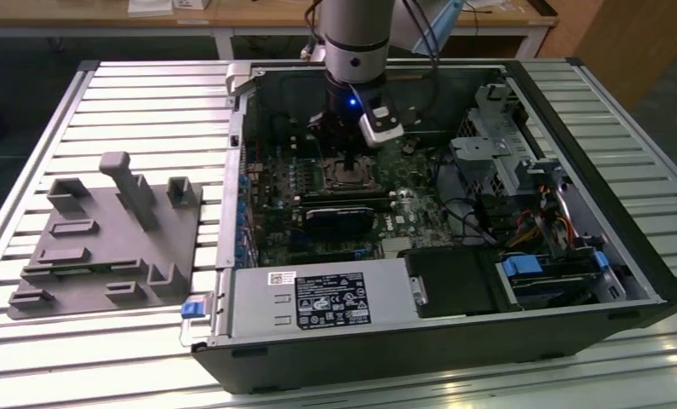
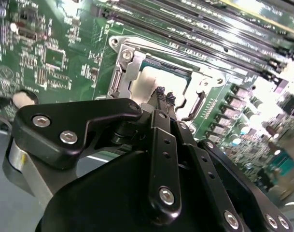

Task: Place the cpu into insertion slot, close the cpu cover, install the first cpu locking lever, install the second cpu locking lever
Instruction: 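Close the cpu cover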

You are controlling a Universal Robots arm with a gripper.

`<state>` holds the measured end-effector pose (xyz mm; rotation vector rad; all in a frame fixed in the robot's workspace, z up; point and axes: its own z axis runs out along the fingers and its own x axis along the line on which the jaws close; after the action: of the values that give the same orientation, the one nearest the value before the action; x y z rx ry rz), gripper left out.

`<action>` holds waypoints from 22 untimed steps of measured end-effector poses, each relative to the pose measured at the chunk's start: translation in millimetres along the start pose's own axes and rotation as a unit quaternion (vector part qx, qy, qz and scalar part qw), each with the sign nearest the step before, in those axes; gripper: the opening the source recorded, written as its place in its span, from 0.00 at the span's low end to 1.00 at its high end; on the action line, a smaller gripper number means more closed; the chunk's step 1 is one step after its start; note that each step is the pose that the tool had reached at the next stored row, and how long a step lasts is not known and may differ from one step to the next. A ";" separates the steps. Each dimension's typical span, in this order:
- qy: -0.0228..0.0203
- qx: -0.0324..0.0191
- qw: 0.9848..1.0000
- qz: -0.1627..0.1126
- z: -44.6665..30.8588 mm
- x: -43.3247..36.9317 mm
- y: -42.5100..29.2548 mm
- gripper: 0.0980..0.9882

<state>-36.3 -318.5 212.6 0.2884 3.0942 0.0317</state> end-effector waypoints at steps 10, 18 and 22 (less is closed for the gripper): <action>0.001 -0.001 0.999 -0.036 0.7 -0.4 -6.2 0.01; 0.001 -0.001 0.999 -0.036 2.4 10.2 -8.6 0.01; 0.001 -0.001 0.999 -0.036 3.9 15.3 -9.6 0.01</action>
<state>-52.9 -325.1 208.0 0.1763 3.1034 0.0337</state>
